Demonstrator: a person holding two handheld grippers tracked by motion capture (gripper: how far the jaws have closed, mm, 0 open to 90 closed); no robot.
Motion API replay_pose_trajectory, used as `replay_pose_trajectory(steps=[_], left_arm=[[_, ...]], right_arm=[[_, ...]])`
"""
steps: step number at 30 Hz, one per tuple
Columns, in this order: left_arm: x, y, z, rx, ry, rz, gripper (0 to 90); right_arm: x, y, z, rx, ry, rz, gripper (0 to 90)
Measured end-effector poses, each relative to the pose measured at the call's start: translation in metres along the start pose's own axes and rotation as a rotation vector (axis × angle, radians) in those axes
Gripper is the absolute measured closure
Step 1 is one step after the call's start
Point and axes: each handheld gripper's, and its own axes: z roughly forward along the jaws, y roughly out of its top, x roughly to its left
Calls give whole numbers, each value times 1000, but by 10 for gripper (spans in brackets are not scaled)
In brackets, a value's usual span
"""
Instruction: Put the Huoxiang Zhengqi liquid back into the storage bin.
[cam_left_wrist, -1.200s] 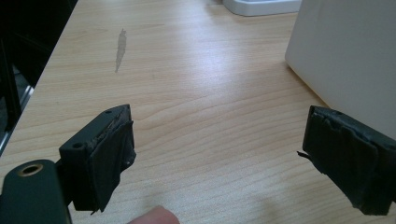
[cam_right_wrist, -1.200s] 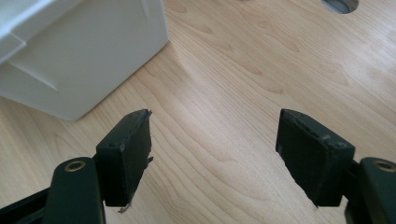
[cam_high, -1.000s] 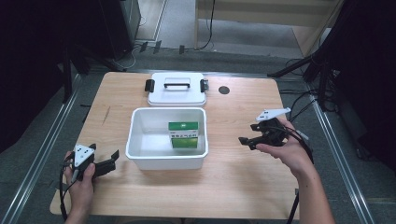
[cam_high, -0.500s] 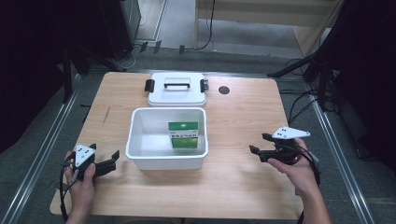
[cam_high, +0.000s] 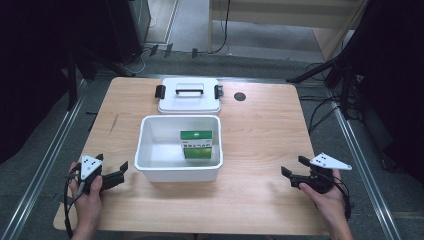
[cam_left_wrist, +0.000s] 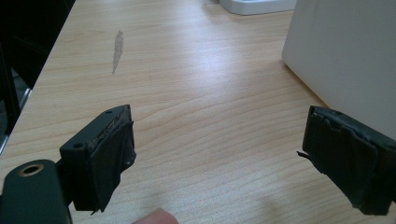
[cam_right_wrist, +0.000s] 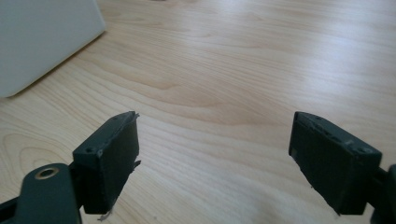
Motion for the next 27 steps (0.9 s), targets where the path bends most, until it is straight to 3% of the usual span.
replay_pose_trajectory(steps=[8, 12, 18, 23, 27], left_arm=[[1, 0, -1, -4, 0, -4, 99], [1, 0, -1, -3, -3, -8, 99], [1, 0, 0, -1, -1, -8, 99], [2, 0, 0, 1, -1, -24, 99], [3, 0, -1, 4, -3, -37, 99]], right_arm=[[-7, -30, -18, -75, -82, 57, 63], [-5, -45, -25, -97, -155, 81, 15], [-6, -51, -34, -152, -197, 107, 0], [-4, -50, -28, -102, -216, 81, 0], [-6, -49, -27, -84, -219, 111, 0]])
